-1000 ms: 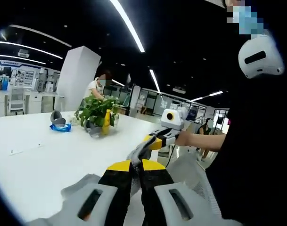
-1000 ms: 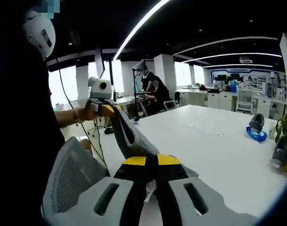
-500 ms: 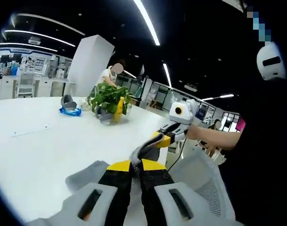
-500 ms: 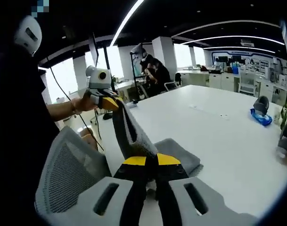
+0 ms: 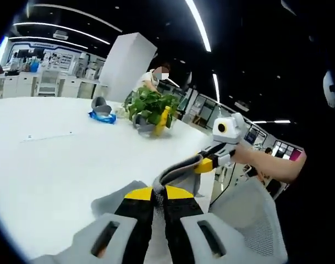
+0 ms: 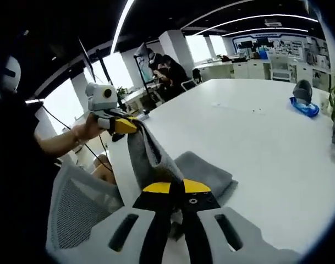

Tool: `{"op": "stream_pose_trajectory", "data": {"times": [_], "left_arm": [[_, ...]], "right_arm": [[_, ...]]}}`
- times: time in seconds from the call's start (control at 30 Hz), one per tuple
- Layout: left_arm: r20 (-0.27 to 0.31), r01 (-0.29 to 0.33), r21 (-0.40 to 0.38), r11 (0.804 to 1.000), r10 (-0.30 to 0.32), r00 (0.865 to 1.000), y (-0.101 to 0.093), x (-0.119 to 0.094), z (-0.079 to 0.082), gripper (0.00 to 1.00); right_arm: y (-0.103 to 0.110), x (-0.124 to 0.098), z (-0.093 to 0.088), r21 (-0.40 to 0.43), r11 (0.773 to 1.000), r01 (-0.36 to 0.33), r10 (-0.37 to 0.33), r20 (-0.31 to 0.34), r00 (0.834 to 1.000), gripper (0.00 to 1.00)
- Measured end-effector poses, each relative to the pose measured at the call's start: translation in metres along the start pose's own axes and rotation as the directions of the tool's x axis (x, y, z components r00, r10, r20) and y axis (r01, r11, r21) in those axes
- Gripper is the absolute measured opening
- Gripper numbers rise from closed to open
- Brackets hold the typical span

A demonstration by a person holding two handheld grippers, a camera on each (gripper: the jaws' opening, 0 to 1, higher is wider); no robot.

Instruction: Fold the towel on the table until its edges align and the towel forms a compact rectangular stack.

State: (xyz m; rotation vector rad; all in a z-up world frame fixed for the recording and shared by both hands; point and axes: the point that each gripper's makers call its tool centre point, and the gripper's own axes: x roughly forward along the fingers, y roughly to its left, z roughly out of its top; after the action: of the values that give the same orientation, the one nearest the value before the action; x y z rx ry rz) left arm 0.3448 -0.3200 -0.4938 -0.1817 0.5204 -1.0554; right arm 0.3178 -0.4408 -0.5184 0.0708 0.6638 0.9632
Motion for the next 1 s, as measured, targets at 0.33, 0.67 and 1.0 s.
{"op": "stream_pose_trajectory", "data": {"times": [0.33,0.67,1.0], "left_arm": [[-0.060,-0.086,-0.067,0.994,0.082,0.995,0.036,0.017,-0.025,0.06],[-0.082,-0.107,-0.085,0.991,0.100,0.992,0.052,0.028,-0.034,0.06],[-0.153,-0.134,-0.094,0.987,0.119,0.981,0.074,0.044,-0.056,0.07]], "right_arm": [[-0.023,0.026,-0.017,0.096,0.994,0.045,-0.041,-0.042,0.998,0.02],[-0.035,0.035,-0.024,0.189,0.979,0.070,-0.063,-0.042,0.997,0.03],[-0.049,0.048,-0.036,0.271,0.957,0.104,-0.088,-0.070,0.994,0.03]]}}
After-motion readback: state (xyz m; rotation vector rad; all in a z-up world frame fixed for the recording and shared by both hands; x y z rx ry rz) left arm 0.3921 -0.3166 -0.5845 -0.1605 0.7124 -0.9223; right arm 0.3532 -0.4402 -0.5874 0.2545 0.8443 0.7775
